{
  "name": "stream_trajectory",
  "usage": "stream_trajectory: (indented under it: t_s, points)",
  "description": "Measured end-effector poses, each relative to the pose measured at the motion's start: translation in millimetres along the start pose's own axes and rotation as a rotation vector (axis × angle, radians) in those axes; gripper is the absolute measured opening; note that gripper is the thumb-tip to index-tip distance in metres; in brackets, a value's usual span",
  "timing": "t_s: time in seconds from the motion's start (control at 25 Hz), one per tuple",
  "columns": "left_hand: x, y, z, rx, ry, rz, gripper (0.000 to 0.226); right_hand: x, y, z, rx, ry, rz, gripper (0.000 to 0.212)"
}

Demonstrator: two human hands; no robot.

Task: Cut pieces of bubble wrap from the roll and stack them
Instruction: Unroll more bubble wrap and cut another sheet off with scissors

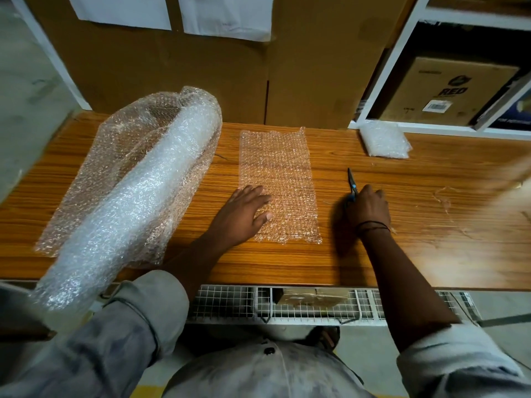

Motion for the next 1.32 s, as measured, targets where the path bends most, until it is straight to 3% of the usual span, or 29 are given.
stream_trajectory:
  t_s: [0.12, 0.2, 0.28, 0.4, 0.48, 0.72, 1.12, 1.32]
  points:
    - [-1, 16, 3, -0.113, 0.02, -0.141, 0.032, 0, 6, 6, 0.106, 0.05, 0.006, 0.035]
    - [-4, 25, 3, -0.115, 0.026, -0.208, 0.022, -1, 15, 10, 0.125, -0.055, 0.027, 0.039]
    - [-6, 32, 0, -0.09, 0.038, -0.236, 0.021, -1, 30, 8, 0.178, -0.438, -0.013, 0.038]
    - [-9, 37, -2, -0.114, 0.038, -0.226, 0.024, 14, 89, -1, 0.533, -1.267, -0.089, 0.031]
    - [-13, 39, -2, -0.144, 0.03, -0.22, 0.025, 21, 131, -9, 0.735, -1.442, -0.074, 0.037]
    - [-17, 41, -8, -0.204, -0.024, -0.223, 0.018, 25, 201, -12, 0.796, -1.372, -0.04, 0.032]
    - [-19, 44, -16, -0.272, -0.072, -0.183, 0.018, 19, 216, -5, 0.782, -1.206, 0.034, 0.051]
    - [-23, 45, -15, -0.296, -0.079, -0.203, 0.021, 35, 213, -4, 0.739, -1.168, 0.063, 0.038]
Point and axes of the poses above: each hand's wrist, its own y-axis away from the middle knuckle, its own z-axis out of the back of the hand, x = y × z, the point moved 3 cm from there along -y, towards the middle knuckle, and after that the axes turned 15 degrees about y, right-handed, at the moved point
